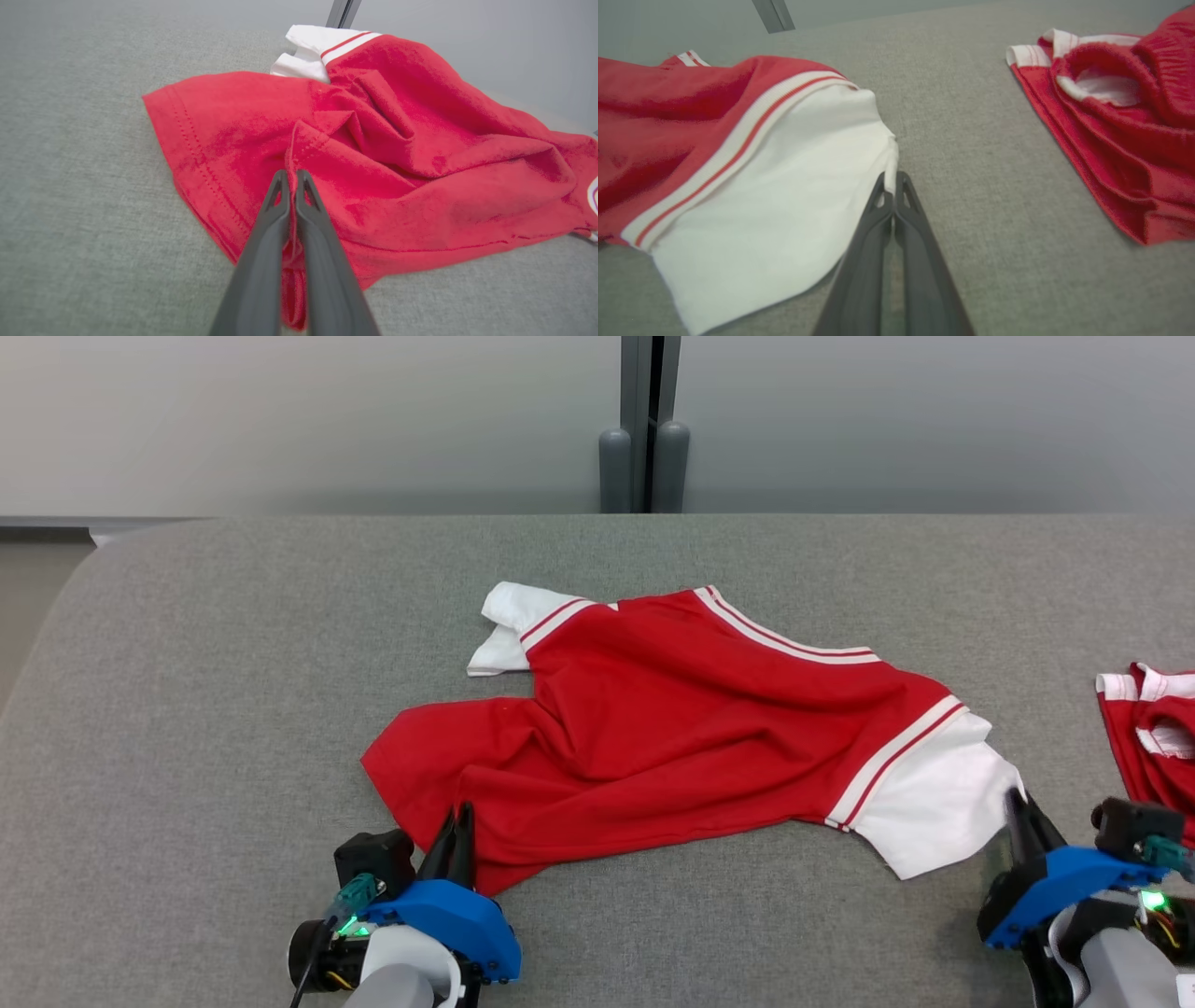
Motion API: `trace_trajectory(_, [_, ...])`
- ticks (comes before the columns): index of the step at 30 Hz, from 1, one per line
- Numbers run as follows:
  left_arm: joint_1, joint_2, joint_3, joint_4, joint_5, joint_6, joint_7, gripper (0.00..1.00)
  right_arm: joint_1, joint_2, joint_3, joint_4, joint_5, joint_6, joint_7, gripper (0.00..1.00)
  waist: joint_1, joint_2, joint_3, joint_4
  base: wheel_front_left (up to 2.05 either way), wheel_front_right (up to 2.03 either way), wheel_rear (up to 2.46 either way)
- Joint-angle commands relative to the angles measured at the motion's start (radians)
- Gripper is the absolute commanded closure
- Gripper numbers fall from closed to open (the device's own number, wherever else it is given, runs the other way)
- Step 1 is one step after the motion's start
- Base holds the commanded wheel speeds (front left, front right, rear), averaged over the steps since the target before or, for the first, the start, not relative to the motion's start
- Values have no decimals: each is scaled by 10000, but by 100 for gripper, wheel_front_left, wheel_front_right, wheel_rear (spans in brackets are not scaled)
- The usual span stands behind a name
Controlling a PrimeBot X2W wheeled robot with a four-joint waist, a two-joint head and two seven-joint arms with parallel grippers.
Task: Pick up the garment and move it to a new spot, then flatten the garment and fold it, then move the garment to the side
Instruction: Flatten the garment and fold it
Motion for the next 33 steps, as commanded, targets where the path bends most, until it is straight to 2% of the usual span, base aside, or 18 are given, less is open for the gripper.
trace_trajectory(1, [15, 6, 189, -153, 167, -77, -24, 100, 9, 24, 144, -507, 254, 1, -3, 100, 0, -2, -225, -132, 0, 0, 0])
trace_trajectory(6, [-130, 294, 852, -838, 697, -265, -25, 100, -89, -8, 560, -2568, 1280, 1, -3, 100, 0, -2, -879, -311, 0, 0, 0])
trace_trajectory(10, [-521, 735, 1406, -1585, 1073, -450, -24, 100, -479, -97, 642, -4277, 2010, 1, -3, 100, 0, -2, -1345, -463, 0, 0, 0])
trace_trajectory(15, [-1454, 1585, 1814, -2666, 1584, -502, -24, 100, -1395, -446, 446, -6400, 2759, 1, -2, 100, 0, -2, -1673, -597, 0, 0, 0])
trace_trajectory(19, [-2464, 2199, 1993, -3610, 1795, -398, 415, 100, -2370, -903, 434, -7521, 3234, 1, -2, 100, 0, -2, -1777, -660, 0, 0, 0])
trace_trajectory(23, [-3437, 2584, 2109, -4598, 1921, -237, 1179, 100, -3425, -1437, 822, -7589, 3419, 3, 2, 100, 0, -2, -1612, -695, 0, 0, 0])
trace_trajectory(27, [-4338, 2663, 1915, -4966, 2196, 29, 2051, 100, -4606, -1779, 1208, -6859, 3598, 1, 77, 100, 0, -2, -1059, -667, 0, 0, 0])
trace_trajectory(33, [-6093, 2135, 1467, -4251, 2741, 415, 2564, 100, -6727, -2161, 1735, -5493, 3503, 1, 56, 100, 0, -2, 503, -670, 0, 0, 0])
